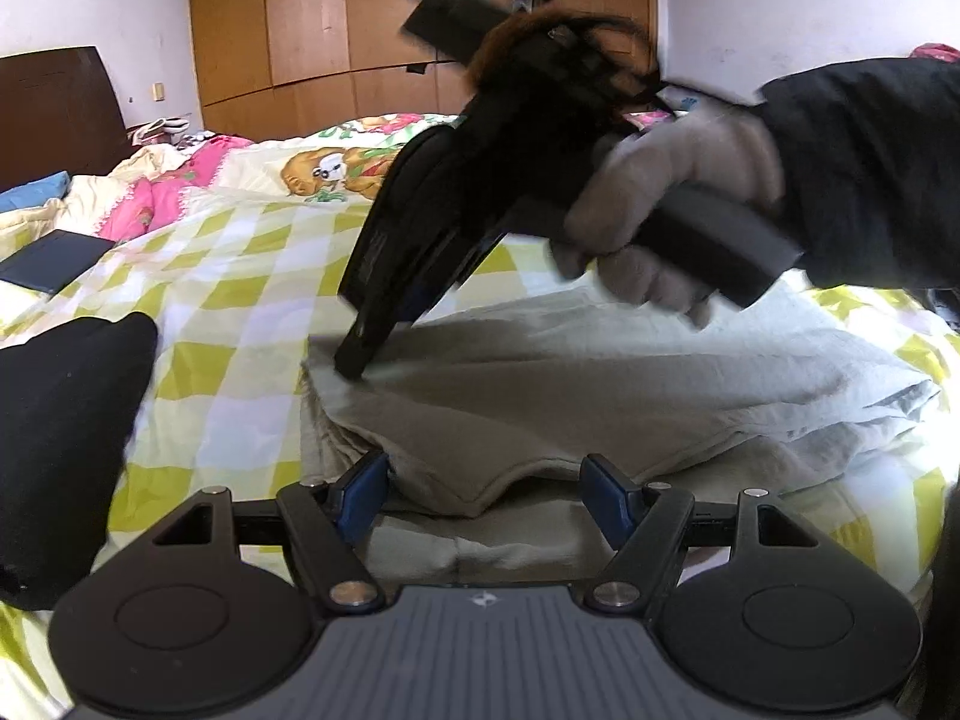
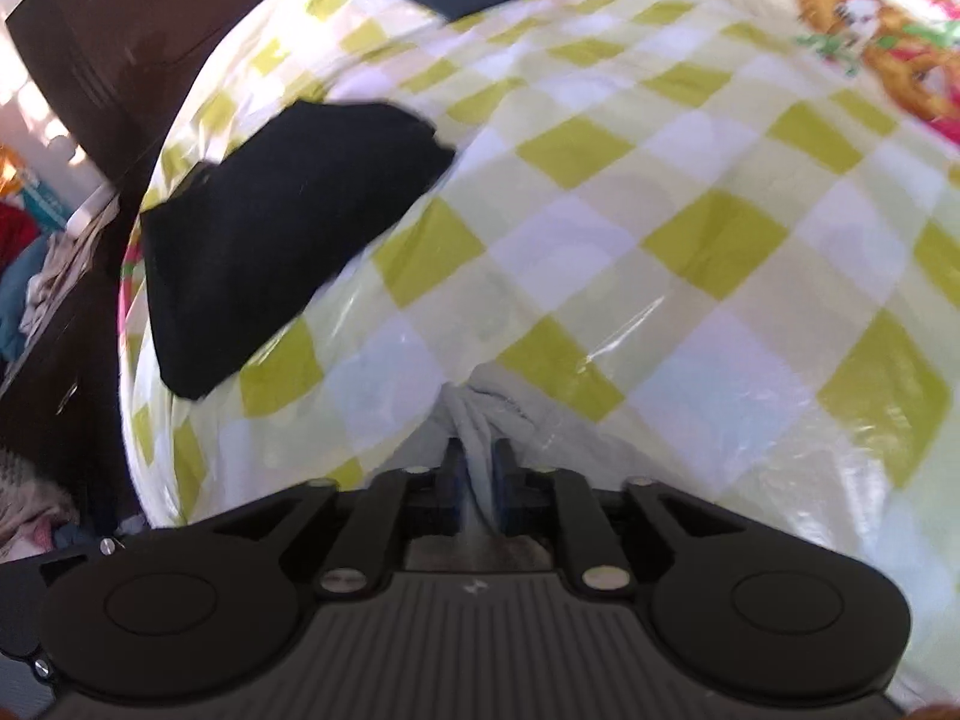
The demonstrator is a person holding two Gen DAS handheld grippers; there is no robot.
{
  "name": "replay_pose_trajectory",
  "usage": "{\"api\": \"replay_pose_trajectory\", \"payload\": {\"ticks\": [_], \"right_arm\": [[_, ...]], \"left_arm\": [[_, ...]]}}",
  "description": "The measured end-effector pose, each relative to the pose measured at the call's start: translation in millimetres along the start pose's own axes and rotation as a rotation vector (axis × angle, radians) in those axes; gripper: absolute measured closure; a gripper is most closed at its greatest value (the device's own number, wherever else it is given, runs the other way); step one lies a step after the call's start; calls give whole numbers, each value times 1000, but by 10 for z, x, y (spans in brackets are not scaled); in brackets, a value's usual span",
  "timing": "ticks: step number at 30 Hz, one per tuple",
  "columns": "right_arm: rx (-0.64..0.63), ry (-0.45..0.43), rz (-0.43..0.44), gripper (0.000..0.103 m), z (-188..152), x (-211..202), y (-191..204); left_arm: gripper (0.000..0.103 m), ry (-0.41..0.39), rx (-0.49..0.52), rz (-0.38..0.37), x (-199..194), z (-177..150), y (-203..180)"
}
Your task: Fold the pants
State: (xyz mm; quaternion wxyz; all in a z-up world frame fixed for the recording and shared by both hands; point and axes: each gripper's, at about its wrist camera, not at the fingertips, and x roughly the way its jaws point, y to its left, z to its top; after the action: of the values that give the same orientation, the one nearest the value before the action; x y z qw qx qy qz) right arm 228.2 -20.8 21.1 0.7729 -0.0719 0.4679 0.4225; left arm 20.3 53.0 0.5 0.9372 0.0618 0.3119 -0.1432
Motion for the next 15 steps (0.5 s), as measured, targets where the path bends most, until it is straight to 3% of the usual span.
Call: {"api": "replay_pose_trajectory", "payload": {"ticks": [2, 7, 13, 15], "right_arm": [[-7, -65, -46, 54, -55, -255, 30], [51, -154, -202, 53, -506, -926, 44], [296, -157, -334, 51, -1483, -1435, -112], [353, -162, -392, 51, -1751, -1529, -153]], "left_arm": [[20, -2, -2, 35, -18, 8, 19], [20, -28, -26, 118, -114, 31, 119], [20, -126, 8, 56, -113, 229, 61], [17, -126, 36, 40, 7, 288, 28]]}}
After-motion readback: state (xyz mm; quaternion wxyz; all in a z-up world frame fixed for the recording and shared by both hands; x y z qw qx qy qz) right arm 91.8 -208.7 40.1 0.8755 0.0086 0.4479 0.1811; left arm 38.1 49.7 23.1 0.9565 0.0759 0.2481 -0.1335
